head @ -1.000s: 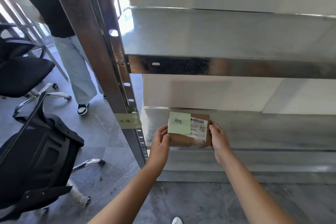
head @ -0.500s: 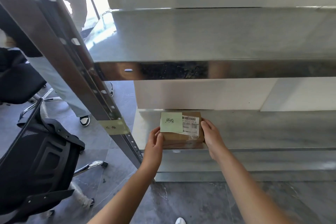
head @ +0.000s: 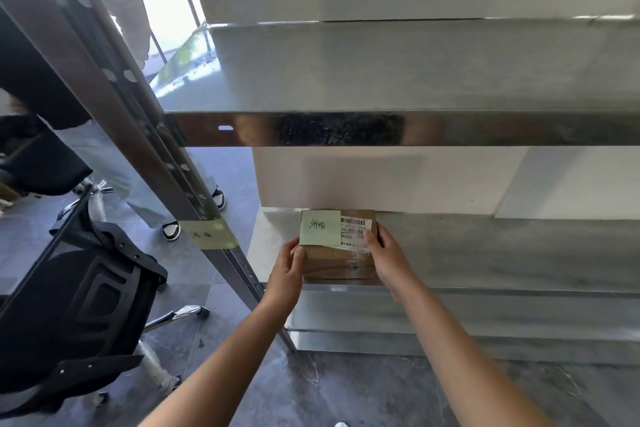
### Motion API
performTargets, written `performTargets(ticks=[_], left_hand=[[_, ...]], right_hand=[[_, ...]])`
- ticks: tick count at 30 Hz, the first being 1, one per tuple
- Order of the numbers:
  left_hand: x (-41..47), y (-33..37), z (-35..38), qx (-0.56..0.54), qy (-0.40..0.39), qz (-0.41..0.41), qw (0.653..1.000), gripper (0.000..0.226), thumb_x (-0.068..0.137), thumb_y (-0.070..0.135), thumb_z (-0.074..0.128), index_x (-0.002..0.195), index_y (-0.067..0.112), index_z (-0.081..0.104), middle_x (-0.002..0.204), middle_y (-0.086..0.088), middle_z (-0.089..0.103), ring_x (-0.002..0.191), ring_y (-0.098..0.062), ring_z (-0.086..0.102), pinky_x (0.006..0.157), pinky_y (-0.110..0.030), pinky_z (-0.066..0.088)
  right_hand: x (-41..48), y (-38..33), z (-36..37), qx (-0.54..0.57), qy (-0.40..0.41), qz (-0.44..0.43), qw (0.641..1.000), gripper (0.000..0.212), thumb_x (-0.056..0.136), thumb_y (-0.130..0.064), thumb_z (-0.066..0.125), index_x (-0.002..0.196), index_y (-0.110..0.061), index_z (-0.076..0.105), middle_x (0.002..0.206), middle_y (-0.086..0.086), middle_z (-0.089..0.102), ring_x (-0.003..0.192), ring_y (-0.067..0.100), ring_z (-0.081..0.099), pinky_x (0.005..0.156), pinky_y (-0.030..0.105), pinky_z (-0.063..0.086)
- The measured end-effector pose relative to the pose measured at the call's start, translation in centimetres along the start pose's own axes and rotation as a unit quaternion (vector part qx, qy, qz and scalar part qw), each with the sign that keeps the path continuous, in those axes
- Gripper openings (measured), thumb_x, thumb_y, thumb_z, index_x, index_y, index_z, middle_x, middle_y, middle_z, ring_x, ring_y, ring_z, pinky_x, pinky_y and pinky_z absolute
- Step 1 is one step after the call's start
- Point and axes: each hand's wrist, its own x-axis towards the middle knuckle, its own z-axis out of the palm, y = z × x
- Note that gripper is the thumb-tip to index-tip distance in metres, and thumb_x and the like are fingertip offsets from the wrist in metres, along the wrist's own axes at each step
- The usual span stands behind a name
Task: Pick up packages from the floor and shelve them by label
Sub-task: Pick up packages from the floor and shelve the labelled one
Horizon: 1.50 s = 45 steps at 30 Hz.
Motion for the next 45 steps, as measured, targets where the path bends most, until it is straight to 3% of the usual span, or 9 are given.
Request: performTargets(ticks=[9, 15, 23, 26, 30, 34, 37, 41, 45], left_hand=[[0.5, 0.5, -0.1, -0.023, -0.001, -0.043, 0.999, 0.023, 0.104, 0.031, 0.039, 0.124, 0.036, 0.048, 0.125, -0.005, 0.059, 0.123, -0.024, 0.054, 0.110, -0.047, 0.043], [0.4, 1.5, -0.8, -0.037, -0.009, -0.066, 0.997, 0.027, 0.101, 0.025, 0.046, 0.126, 0.028, 0.054, 0.120, -0.001, 0.060, 0.119, -0.022, 0.056, 0.108, -0.045, 0.045], [-2.2, 1.6, -1.9, 0.013, -0.024, -0.071, 0.997, 0.039, 0.100, 0.030, 0.046, 0.136, 0.016, 0.054, 0.130, -0.004, 0.061, 0.121, -0.024, 0.055, 0.108, -0.047, 0.045], [-3.9, 1.2, -1.7, 0.031, -0.015, -0.069, 0.997, 0.038, 0.102, 0.024, 0.042, 0.136, 0.011, 0.053, 0.130, -0.009, 0.061, 0.118, -0.029, 0.056, 0.101, -0.038, 0.046], [-6.3, -0.1, -1.0, 0.067, -0.013, -0.073, 0.995, 0.041, 0.102, 0.021, 0.040, 0.139, 0.007, 0.051, 0.134, -0.012, 0.059, 0.111, -0.026, 0.053, 0.087, -0.030, 0.039], [-8.5, -1.5, 0.7, 0.076, -0.058, -0.082, 0.992, 0.042, 0.102, 0.020, 0.039, 0.142, 0.008, 0.048, 0.141, -0.014, 0.055, 0.125, -0.032, 0.051, 0.105, -0.039, 0.042], [-10.4, -1.5, 2.7, 0.096, -0.092, -0.037, 0.990, 0.044, 0.102, 0.023, 0.039, 0.143, 0.011, 0.047, 0.143, -0.013, 0.054, 0.130, -0.029, 0.050, 0.110, -0.039, 0.039], [-14.3, 0.0, 5.6, 0.149, -0.147, 0.070, 0.975, 0.047, 0.104, 0.028, 0.036, 0.150, 0.019, 0.038, 0.143, -0.008, 0.055, 0.121, -0.020, 0.053, 0.092, -0.025, 0.036], [-17.1, 1.3, 10.5, 0.231, -0.208, 0.226, 0.923, 0.051, 0.105, 0.030, 0.032, 0.155, 0.019, 0.026, 0.162, -0.001, 0.030, 0.149, -0.016, 0.027, 0.119, -0.030, 0.023]], right_hand=[[-0.2, -0.2, 0.7, -0.108, 0.046, -0.028, 0.993, 0.035, 0.105, -0.036, 0.037, 0.130, -0.020, 0.055, 0.122, 0.001, 0.067, 0.110, 0.021, 0.062, 0.089, 0.029, 0.046], [-1.4, -0.6, 1.3, -0.074, 0.076, -0.003, 0.994, 0.033, 0.103, -0.018, 0.038, 0.132, -0.012, 0.055, 0.123, 0.005, 0.063, 0.105, 0.018, 0.057, 0.086, 0.023, 0.039], [-5.6, -0.6, 2.0, -0.101, 0.108, 0.037, 0.988, 0.045, 0.104, -0.034, 0.039, 0.141, -0.011, 0.048, 0.140, 0.007, 0.056, 0.125, 0.027, 0.054, 0.095, 0.033, 0.043], [-7.4, 0.0, 2.0, -0.107, 0.124, 0.035, 0.986, 0.039, 0.103, -0.032, 0.038, 0.126, -0.006, 0.055, 0.131, 0.016, 0.062, 0.117, 0.031, 0.058, 0.088, 0.035, 0.045], [-10.7, 1.0, 1.5, -0.109, 0.123, 0.039, 0.986, 0.055, 0.104, -0.035, 0.038, 0.152, -0.011, 0.034, 0.157, 0.008, 0.039, 0.144, 0.025, 0.037, 0.117, 0.038, 0.031], [-13.8, 2.4, 0.7, -0.119, 0.152, 0.033, 0.981, 0.052, 0.104, -0.031, 0.039, 0.153, -0.012, 0.034, 0.158, 0.008, 0.039, 0.144, 0.023, 0.038, 0.117, 0.034, 0.029], [-15.6, 3.6, -0.5, -0.124, 0.188, 0.030, 0.974, 0.048, 0.105, -0.026, 0.040, 0.150, -0.009, 0.038, 0.156, 0.007, 0.041, 0.144, 0.021, 0.039, 0.116, 0.030, 0.027], [-18.0, 5.5, -3.1, -0.123, 0.234, 0.009, 0.965, 0.047, 0.104, -0.023, 0.041, 0.150, -0.011, 0.040, 0.155, 0.006, 0.043, 0.143, 0.019, 0.040, 0.118, 0.031, 0.028], [-21.1, 7.4, -6.9, -0.149, 0.273, -0.024, 0.950, 0.048, 0.104, -0.021, 0.040, 0.150, -0.009, 0.035, 0.159, 0.008, 0.035, 0.147, 0.022, 0.029, 0.117, 0.026, 0.018]])
